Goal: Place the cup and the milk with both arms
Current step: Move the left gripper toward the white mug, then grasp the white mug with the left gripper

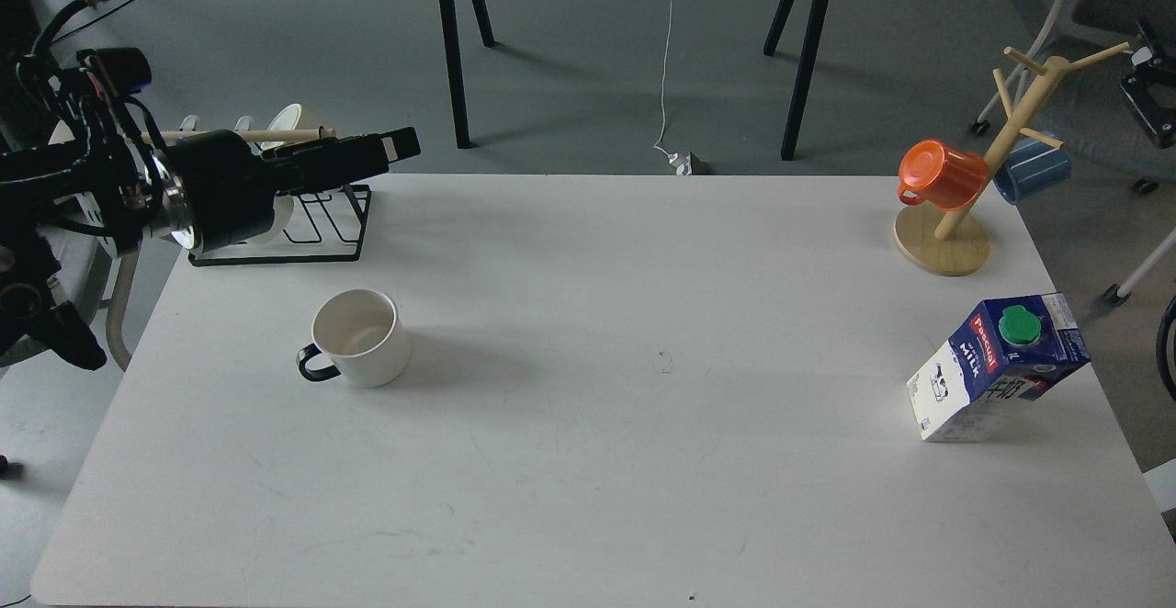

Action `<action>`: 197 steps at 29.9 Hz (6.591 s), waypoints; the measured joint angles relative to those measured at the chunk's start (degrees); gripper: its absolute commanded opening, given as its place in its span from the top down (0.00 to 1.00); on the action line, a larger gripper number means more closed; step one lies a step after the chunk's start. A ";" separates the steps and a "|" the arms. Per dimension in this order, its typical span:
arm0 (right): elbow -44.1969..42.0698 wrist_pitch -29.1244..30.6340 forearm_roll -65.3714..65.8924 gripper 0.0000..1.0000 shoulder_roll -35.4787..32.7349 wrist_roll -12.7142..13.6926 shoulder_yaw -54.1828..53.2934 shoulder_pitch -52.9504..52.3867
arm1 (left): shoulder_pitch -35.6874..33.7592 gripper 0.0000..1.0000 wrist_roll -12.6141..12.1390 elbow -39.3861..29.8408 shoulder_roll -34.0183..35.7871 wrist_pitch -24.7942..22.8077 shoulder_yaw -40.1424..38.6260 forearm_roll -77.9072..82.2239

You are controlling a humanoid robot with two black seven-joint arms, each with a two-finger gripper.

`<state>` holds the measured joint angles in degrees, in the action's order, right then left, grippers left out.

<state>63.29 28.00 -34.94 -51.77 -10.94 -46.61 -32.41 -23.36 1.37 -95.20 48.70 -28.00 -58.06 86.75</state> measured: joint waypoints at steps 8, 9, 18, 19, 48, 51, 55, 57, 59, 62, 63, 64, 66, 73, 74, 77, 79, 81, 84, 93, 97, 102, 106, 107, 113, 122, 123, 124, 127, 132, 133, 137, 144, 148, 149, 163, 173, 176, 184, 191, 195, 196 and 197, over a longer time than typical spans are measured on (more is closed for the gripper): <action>0.07 0.00 -0.02 0.02 -0.37 -0.05 0.54 -0.10 | -1.26 0.00 2.79 0.29 -3.99 0.00 -6.83 0.97; 0.06 0.00 -0.02 0.02 -0.40 -0.05 0.52 -0.10 | -1.49 0.00 3.26 1.21 -4.12 0.00 -9.40 -2.74; 0.17 0.00 -0.04 0.02 -0.32 -0.05 0.45 -0.05 | -4.43 0.00 -7.16 24.46 -1.75 0.01 -14.72 -53.01; 0.17 0.00 -0.04 0.02 -0.30 -0.05 0.46 -0.04 | -6.23 0.00 -7.87 28.19 -1.67 0.01 -14.67 -57.34; 0.16 0.00 -0.05 0.02 0.20 -0.06 0.64 -0.07 | -53.47 0.00 -8.72 89.66 -16.60 32.83 -1.95 -82.32; 0.16 0.00 -0.05 0.02 0.73 -0.13 0.64 -0.06 | -53.65 0.00 -8.75 88.93 -15.51 29.85 -1.90 -82.82; 0.23 0.00 -0.04 0.02 1.20 -0.14 0.72 -0.03 | -52.90 0.00 -6.11 88.48 -13.47 19.40 -1.62 -83.95; 0.25 0.00 -0.05 0.02 1.21 -0.14 0.72 -0.03 | -51.43 0.00 -3.02 88.10 -13.21 15.69 -0.16 -83.73; 0.23 0.00 -0.04 0.02 1.25 -0.14 0.73 -0.02 | -49.38 0.00 -0.16 87.07 -13.03 10.25 4.73 -83.01; 0.18 0.00 -0.04 0.02 1.38 -0.14 0.74 -0.02 | -48.06 0.00 4.91 85.73 -12.62 2.16 17.55 -81.88; 0.16 0.00 -0.05 0.02 1.39 -0.14 0.74 -0.01 | -47.96 0.00 7.38 85.53 -12.21 1.06 22.21 -81.73; 0.16 0.00 -0.04 0.02 1.40 -0.14 0.74 0.02 | -47.95 0.00 9.92 85.35 -11.66 0.53 26.64 -81.64; 0.15 0.00 -0.04 0.02 1.41 -0.14 0.77 0.05 | -48.02 0.00 14.53 84.82 -10.28 0.12 34.03 -81.49; 0.10 0.00 -0.04 0.02 1.41 -0.14 0.83 0.06 | -50.34 0.00 21.49 80.58 -5.09 0.00 43.22 -77.60; 0.08 0.00 -0.04 0.02 1.41 -0.14 0.83 0.07 | -50.95 0.00 21.53 79.90 -4.87 0.00 43.32 -75.90; 0.08 0.00 -0.04 0.02 1.41 -0.14 0.83 0.06 | -52.64 0.00 21.57 76.68 -4.58 -0.01 43.39 -69.35; 0.07 0.00 -0.04 0.02 1.41 -0.14 0.83 0.06 | -53.44 0.00 21.59 73.79 -4.52 -0.01 43.39 -62.80; 0.07 0.00 -0.04 0.02 1.39 -0.14 0.83 0.07 | -54.12 0.00 21.59 70.78 -4.44 -0.02 43.35 -54.50; 0.10 0.00 -0.04 0.02 1.25 -0.14 0.83 0.09 | -54.82 0.00 21.59 64.29 -3.91 -0.02 43.05 -42.64; 0.06 0.00 -0.04 0.02 1.14 -0.14 0.83 1.11 | -50.35 0.00 23.14 28.92 3.26 0.00 43.42 -12.06; 0.07 0.00 -0.04 0.02 1.04 -0.14 0.71 1.20 | -45.16 0.00 26.10 20.57 4.03 0.00 43.63 1.81; 0.10 0.00 -0.04 0.02 0.83 -0.14 0.64 1.29 | -38.94 0.00 26.61 17.73 4.07 0.00 43.74 13.54; 0.20 0.00 -0.04 0.02 0.81 -0.14 0.59 1.55 | -33.97 0.00 26.64 17.62 4.07 0.01 44.10 20.56; 0.23 0.00 -0.04 0.02 0.81 -0.14 0.58 1.59 | -32.90 0.00 26.64 17.62 4.12 0.01 44.15 21.98; 0.35 0.00 -0.03 0.02 0.80 -0.14 0.69 1.64 | -28.96 0.00 26.64 18.03 4.45 0.01 44.21 25.52; 0.35 0.00 -0.03 0.02 0.80 -0.14 0.73 1.69 | -26.19 0.01 26.64 19.09 3.65 0.01 44.66 26.76; 0.34 0.00 -0.04 0.02 0.80 -0.14 0.73 1.69 | -25.72 0.01 26.64 19.13 3.51 0.01 44.66 27.51; 0.34 0.00 -0.04 0.02 0.80 -0.14 0.73 1.69 | -25.28 0.01 26.64 19.17 3.25 0.00 44.66 28.39; 0.34 0.00 -0.03 0.02 0.80 -0.14 0.73 1.94 | -24.68 0.02 26.64 19.74 1.87 0.01 44.66 29.83; 0.34 0.00 -0.04 0.02 0.80 -0.14 0.66 2.34 | -24.55 0.02 26.64 22.28 0.07 0.00 44.62 30.14; 0.34 0.00 -0.04 0.02 0.80 -0.14 0.66 2.38 | -24.55 0.02 26.64 22.71 -0.20 0.00 44.62 30.14; 0.34 0.00 -0.04 0.02 0.79 -0.14 0.63 2.45 | -24.54 0.05 26.64 23.69 -0.79 0.01 44.61 30.15; 0.34 0.00 -0.04 0.02 0.76 -0.14 0.49 2.52 | -24.46 0.07 26.63 26.23 -2.88 0.00 44.81 30.32; 0.34 0.00 -0.04 0.02 0.67 -0.14 0.46 2.57 | -24.46 0.07 26.63 27.73 -3.91 0.36 46.18 31.18; 0.34 0.00 -0.04 0.02 0.64 -0.14 0.46 2.59 | -24.46 0.07 26.63 27.87 -3.99 0.82 46.58 31.35; 0.42 0.00 -0.04 0.02 0.36 -0.21 0.47 3.18 | -24.54 0.10 26.63 33.90 -6.58 3.98 49.12 31.56; 0.34 0.00 -0.04 0.02 0.36 -0.23 0.42 3.30 | -23.99 0.21 26.63 35.27 -7.69 5.66 49.48 31.73; 0.34 0.00 -0.04 0.02 0.36 -0.30 0.39 3.31 | -23.91 0.23 26.63 36.03 -7.99 7.39 50.46 32.69; 0.25 0.00 -0.04 0.02 0.36 -0.40 0.38 3.40 | -23.84 0.46 26.63 37.77 -8.30 10.46 51.62 33.31; 0.16 0.00 -0.04 0.02 0.36 -0.49 0.47 3.54 | -23.77 0.97 26.63 38.02 -8.07 10.52 52.20 33.75; 0.16 0.00 -0.07 0.02 0.36 -0.49 0.45 3.65 | -23.77 1.00 26.63 38.01 -7.89 10.60 52.96 34.21; 0.16 0.00 -0.10 0.02 0.36 -0.49 0.38 3.66 | -23.77 1.00 26.63 38.01 -7.86 10.63 53.00 34.26; 0.17 0.00 -0.12 0.02 0.36 -0.49 0.33 3.66 | -23.81 1.00 26.62 37.99 -7.80 10.75 53.03 34.33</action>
<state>63.47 28.00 -35.06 -51.41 -11.43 -46.28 -28.75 -47.17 27.99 -57.21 40.89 -17.25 -5.04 121.07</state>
